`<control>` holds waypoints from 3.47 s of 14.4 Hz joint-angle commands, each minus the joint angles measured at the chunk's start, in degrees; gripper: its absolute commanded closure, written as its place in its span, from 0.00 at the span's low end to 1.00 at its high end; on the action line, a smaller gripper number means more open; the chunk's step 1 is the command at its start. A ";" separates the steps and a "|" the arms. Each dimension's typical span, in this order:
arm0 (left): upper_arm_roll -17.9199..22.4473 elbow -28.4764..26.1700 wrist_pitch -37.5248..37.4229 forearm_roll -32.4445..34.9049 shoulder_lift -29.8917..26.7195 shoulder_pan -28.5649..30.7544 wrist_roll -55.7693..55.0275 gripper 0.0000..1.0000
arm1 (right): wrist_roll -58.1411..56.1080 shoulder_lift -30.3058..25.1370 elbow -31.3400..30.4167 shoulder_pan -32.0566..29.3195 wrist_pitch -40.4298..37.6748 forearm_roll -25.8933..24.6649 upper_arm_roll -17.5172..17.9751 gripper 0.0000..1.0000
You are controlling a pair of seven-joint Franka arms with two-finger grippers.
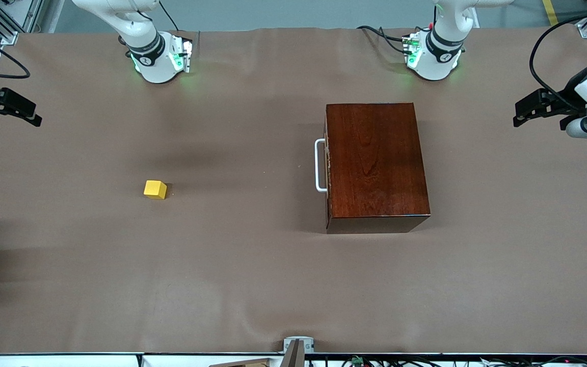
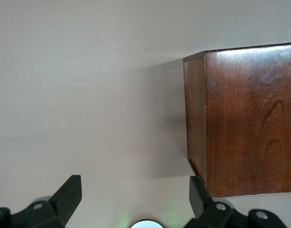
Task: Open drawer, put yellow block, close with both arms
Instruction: 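Move the left gripper from rest toward the wooden cabinet, then reach the left gripper over the cabinet to the white drawer handle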
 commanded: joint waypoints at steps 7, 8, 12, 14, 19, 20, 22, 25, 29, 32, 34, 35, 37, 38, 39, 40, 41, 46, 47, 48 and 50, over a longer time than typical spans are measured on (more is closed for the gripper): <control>-0.98 8.46 -5.94 0.59 5.27 0.35 0.40 0.00 | -0.58 -0.15 0.29 -0.09 -0.70 -0.13 -0.10 0.00; -0.98 8.74 -6.22 0.59 5.37 0.26 0.40 0.00 | -0.58 -0.15 0.29 -0.09 -0.70 -0.13 -0.10 0.00; -1.15 9.00 -6.39 -1.60 6.24 0.00 -5.02 0.00 | -0.49 -0.15 0.29 0.00 -0.79 -0.13 -0.10 0.00; -1.15 9.88 -6.22 -5.03 7.30 0.00 -9.60 0.00 | -0.58 -0.15 0.29 0.00 -0.79 -0.13 -0.10 0.00; -1.95 11.29 -4.91 -7.24 9.67 -4.03 -20.76 0.00 | -0.58 -0.15 0.29 -0.09 -0.70 -0.13 -0.10 0.00; -1.77 11.29 -3.77 -7.24 10.20 -5.61 -22.52 0.00 | -0.58 -0.15 0.29 -0.09 -0.70 -0.13 -0.10 0.00; -1.86 11.64 -1.84 -7.24 11.86 -8.42 -26.21 0.00 | -0.58 -0.15 0.29 -0.09 -0.79 -0.13 -0.10 0.00; -1.77 11.64 2.90 -7.24 13.71 -12.90 -34.55 0.00 | -0.58 -0.15 0.29 -0.09 -0.70 -0.13 -0.10 0.00; -1.60 11.73 10.64 -6.89 16.96 -18.79 -43.62 0.00 | -0.58 -0.15 0.29 -0.17 -0.70 -0.13 -0.10 0.00; -1.42 11.90 15.83 -5.05 20.04 -22.06 -47.67 0.00 | -0.58 -0.15 0.29 -0.17 -0.70 -0.13 -0.10 0.00; -1.33 12.34 17.59 -4.69 21.62 -22.68 -48.47 0.00 | -0.58 -0.15 0.29 -0.09 -0.70 -0.13 -0.10 0.00; -1.33 12.95 18.30 -4.69 22.67 -22.85 -48.73 0.00 | -0.58 -0.15 0.29 -0.09 -0.70 -0.13 -0.19 0.00; -1.16 14.18 18.57 -4.51 24.43 -23.73 -49.43 0.00 | -0.58 -0.15 0.29 -0.26 -0.70 -0.13 -0.19 0.00; -1.15 14.45 18.65 -4.51 24.96 -23.91 -49.44 0.00 | -0.58 -0.06 0.29 -0.09 -0.70 -0.13 -0.19 0.00; -1.15 14.54 19.18 -4.25 25.23 -24.34 -49.52 0.00 | -0.58 -0.06 0.29 -0.09 -0.70 -0.13 -0.19 0.00; -1.15 14.54 19.44 -3.90 25.32 -24.52 -49.79 0.00 | -0.58 -0.06 0.29 -0.09 -0.70 -0.13 -0.19 0.00; -1.15 14.54 19.45 -3.64 25.75 -25.13 -49.79 0.00 | -0.58 -0.06 0.20 -0.09 -0.70 -0.13 -0.10 0.00; -1.07 14.54 19.53 1.72 27.77 -29.53 -50.40 0.00 | -0.58 -0.06 0.29 -0.09 -0.70 -0.13 -0.19 0.00; -0.98 14.98 19.97 2.69 29.08 -31.01 -51.53 0.00 | -0.58 -0.06 0.29 -0.09 -0.70 -0.13 -0.19 0.00; -0.89 16.29 21.02 3.91 30.58 -32.51 -53.03 0.00 | -0.58 -0.06 0.29 -0.09 -0.79 -0.13 -0.19 0.00; -0.54 17.70 23.30 4.80 32.61 -34.18 -55.41 0.00 | -0.58 -0.06 0.29 -0.09 -0.70 -0.13 -0.19 0.00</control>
